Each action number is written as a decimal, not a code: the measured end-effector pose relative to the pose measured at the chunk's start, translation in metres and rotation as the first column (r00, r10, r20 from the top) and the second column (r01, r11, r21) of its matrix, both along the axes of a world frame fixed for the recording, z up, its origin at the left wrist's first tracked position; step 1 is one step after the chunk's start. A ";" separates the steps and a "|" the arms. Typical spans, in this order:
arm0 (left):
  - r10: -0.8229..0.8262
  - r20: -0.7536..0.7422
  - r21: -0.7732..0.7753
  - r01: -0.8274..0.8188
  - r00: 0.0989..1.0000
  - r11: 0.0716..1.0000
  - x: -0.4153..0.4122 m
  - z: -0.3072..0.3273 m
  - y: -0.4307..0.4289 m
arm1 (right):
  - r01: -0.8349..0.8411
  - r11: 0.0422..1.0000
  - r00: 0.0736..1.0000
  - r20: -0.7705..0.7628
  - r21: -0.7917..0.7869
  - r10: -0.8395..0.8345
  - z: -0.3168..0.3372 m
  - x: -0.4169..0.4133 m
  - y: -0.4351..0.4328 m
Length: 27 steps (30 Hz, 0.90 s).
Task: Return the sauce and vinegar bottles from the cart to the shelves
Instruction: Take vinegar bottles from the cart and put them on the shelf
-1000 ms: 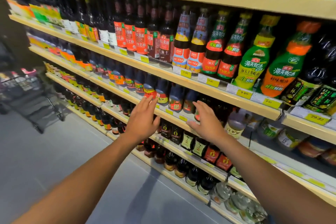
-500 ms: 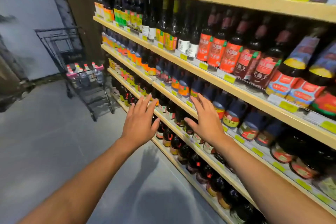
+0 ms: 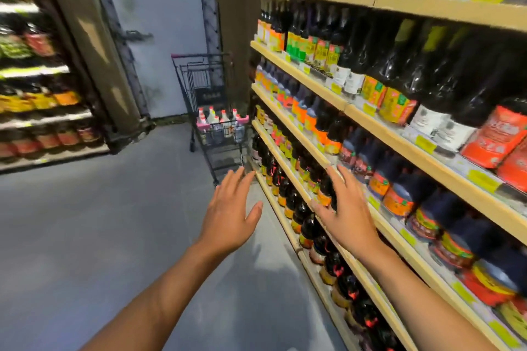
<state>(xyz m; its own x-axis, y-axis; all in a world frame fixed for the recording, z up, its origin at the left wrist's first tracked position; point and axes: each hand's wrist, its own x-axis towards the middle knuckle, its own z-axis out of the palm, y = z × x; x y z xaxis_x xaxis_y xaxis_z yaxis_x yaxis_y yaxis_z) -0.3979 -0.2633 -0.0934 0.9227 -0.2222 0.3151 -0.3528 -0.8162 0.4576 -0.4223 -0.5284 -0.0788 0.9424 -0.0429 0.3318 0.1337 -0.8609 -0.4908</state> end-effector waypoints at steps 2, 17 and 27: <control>0.023 -0.005 -0.015 -0.023 1.000 1.000 0.031 0.000 0.003 | -0.044 0.999 0.999 -0.031 -0.004 0.043 -0.001 0.039 0.002; 0.303 -0.008 -0.030 -0.303 0.953 0.953 0.278 -0.011 0.043 | -0.293 0.956 0.955 -0.035 -0.006 0.293 -0.006 0.350 0.050; 0.340 -0.042 0.032 -0.339 0.940 0.940 0.482 -0.016 0.143 | -0.305 0.952 0.946 -0.103 0.038 0.308 -0.024 0.569 0.148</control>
